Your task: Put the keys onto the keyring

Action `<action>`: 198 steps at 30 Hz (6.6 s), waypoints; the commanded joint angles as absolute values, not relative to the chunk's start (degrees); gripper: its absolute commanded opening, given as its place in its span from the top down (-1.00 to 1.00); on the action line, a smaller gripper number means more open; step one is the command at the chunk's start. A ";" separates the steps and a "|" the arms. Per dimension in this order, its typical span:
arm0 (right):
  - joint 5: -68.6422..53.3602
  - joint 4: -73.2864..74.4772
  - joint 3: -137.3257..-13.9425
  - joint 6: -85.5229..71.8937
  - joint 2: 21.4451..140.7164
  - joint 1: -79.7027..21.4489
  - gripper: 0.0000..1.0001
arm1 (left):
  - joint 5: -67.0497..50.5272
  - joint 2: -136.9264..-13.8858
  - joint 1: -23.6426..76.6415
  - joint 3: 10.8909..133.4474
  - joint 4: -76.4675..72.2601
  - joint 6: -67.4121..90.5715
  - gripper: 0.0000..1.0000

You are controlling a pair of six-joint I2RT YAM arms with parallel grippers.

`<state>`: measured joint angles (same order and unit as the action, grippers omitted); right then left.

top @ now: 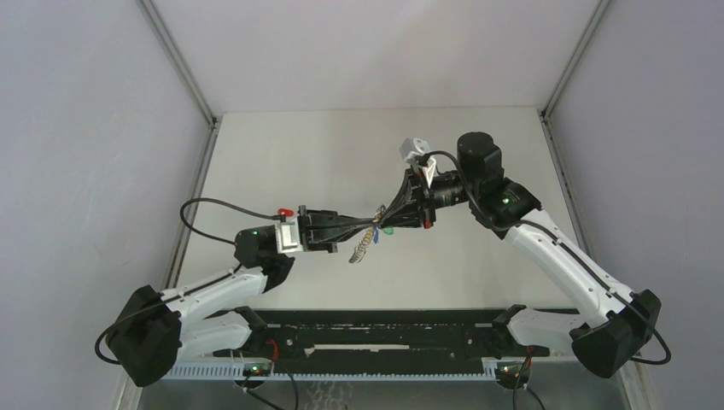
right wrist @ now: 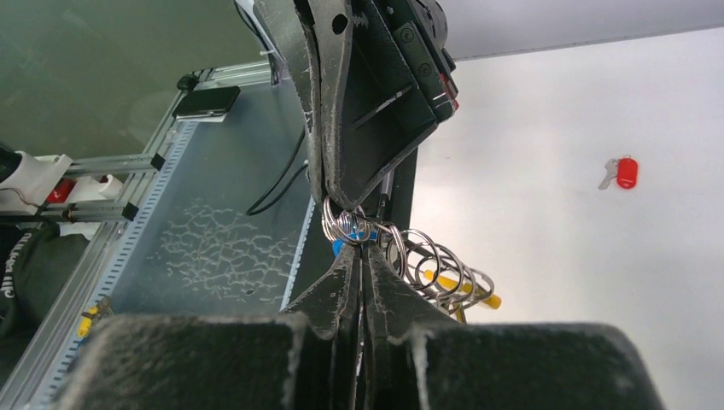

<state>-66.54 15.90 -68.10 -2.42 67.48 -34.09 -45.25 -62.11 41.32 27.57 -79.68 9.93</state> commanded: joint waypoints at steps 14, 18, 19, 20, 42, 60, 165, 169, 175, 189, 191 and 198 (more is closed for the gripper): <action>-58.28 25.37 -73.67 6.71 67.50 -37.36 0.70 | -43.58 -60.52 42.89 30.11 -83.45 8.75 0.99; -56.87 30.03 -73.63 13.59 63.85 -36.69 0.49 | -43.07 -60.37 42.81 29.30 -83.46 8.53 1.00; -56.46 30.85 -73.57 15.04 63.14 -36.48 0.47 | -43.07 -60.46 42.80 29.22 -83.44 8.58 1.00; -55.96 31.63 -73.63 16.28 62.37 -36.26 0.44 | -43.08 -60.49 42.80 29.18 -83.46 8.63 1.00; -52.97 12.97 -64.99 22.12 57.49 -39.08 0.33 | -43.50 -60.56 42.89 29.27 -83.41 9.35 1.00; -53.46 13.96 -65.04 23.42 58.18 -40.17 1.00 | -42.51 -61.08 42.81 29.20 -83.41 9.61 0.99; 0.43 73.92 -106.10 31.33 84.47 -63.02 0.65 | -43.92 -69.88 41.58 24.98 -80.12 7.67 1.00; -3.18 68.44 -100.14 30.73 78.01 -61.05 0.46 | -43.34 -69.06 41.16 24.98 -81.26 8.03 1.00; -25.19 52.81 -86.66 29.79 64.27 -48.77 0.36 | -43.55 -68.00 40.61 25.68 -83.25 9.19 0.99; -53.02 31.99 -71.29 21.03 58.69 -34.47 0.42 | -43.76 -63.56 40.52 28.27 -83.50 10.47 1.00; -54.05 29.46 -70.84 19.63 58.92 -34.28 0.42 | -43.77 -63.61 40.52 28.69 -83.58 10.71 0.99; -57.28 28.11 -70.84 19.38 60.27 -34.19 0.46 | -43.81 -64.66 40.60 29.76 -83.76 11.26 1.00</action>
